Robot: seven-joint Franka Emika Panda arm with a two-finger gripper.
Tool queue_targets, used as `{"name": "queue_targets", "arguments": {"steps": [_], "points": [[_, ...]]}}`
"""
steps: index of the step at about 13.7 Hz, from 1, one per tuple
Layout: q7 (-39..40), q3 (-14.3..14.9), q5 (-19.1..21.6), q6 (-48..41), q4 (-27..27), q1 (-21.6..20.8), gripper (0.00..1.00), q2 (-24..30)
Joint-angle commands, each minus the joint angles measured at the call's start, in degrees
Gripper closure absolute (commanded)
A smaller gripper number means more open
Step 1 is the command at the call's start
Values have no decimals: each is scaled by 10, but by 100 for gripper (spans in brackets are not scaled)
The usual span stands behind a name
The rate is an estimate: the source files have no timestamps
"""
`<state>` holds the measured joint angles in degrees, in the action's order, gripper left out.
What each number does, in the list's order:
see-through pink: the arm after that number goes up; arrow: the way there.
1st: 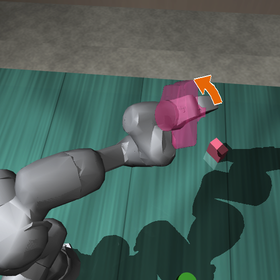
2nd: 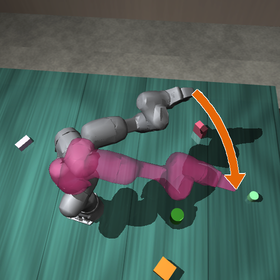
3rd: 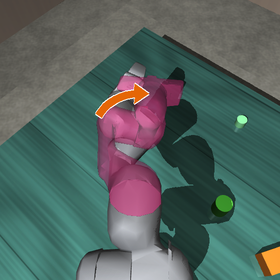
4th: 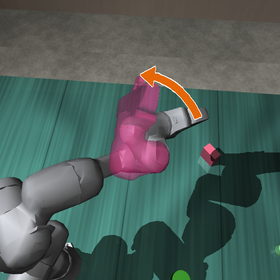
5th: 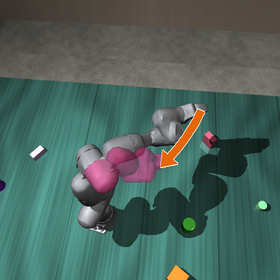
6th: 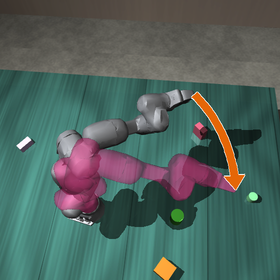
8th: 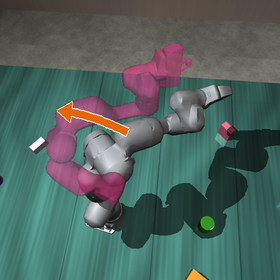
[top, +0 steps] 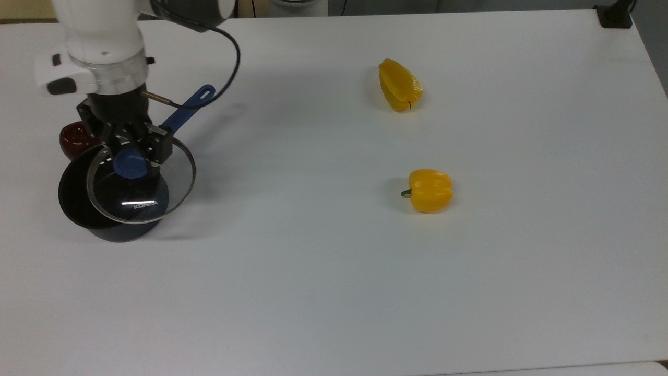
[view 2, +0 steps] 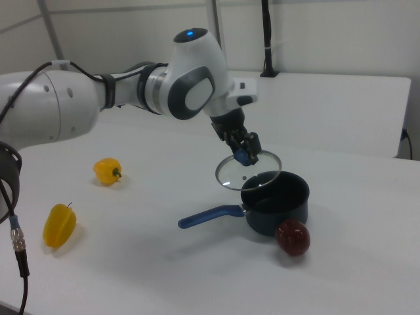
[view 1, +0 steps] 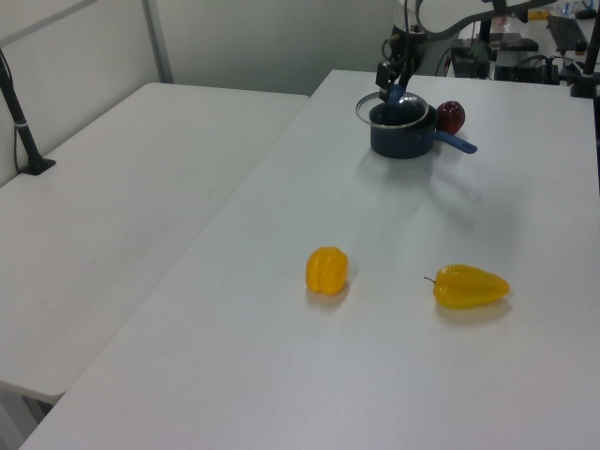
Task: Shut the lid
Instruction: 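Lift the glass lid and carry it over the black saucepan, then lower the lid onto the saucepan rim and release the knob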
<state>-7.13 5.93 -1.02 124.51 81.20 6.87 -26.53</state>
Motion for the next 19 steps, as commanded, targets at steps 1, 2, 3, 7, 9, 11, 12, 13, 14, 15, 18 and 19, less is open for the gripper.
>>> {"name": "queue_targets", "arguments": {"steps": [1, 2, 3, 7, 9, 11, 12, 13, 14, 15, 18, 19], "points": [[38, -4, 32, 4, -12, 27, 57, -6], [38, -4, 37, 16, -12, 34, 57, -7], [39, -4, 42, 28, -12, 40, 57, -8], [40, -3, 45, 71, -11, 57, 57, -29], [41, -3, 45, 76, -11, 61, 57, -35], [42, -3, 45, 79, -6, 61, 57, -35], [44, -3, 46, 78, -5, 61, 57, -35], [44, -3, 47, 74, -5, 61, 57, -34], [44, -3, 47, 72, -5, 60, 57, -34], [44, -4, 47, 70, -4, 59, 57, -34], [45, -5, 47, 47, -1, 59, 57, -33], [45, -5, 46, 37, -1, 58, 56, -33]]}}
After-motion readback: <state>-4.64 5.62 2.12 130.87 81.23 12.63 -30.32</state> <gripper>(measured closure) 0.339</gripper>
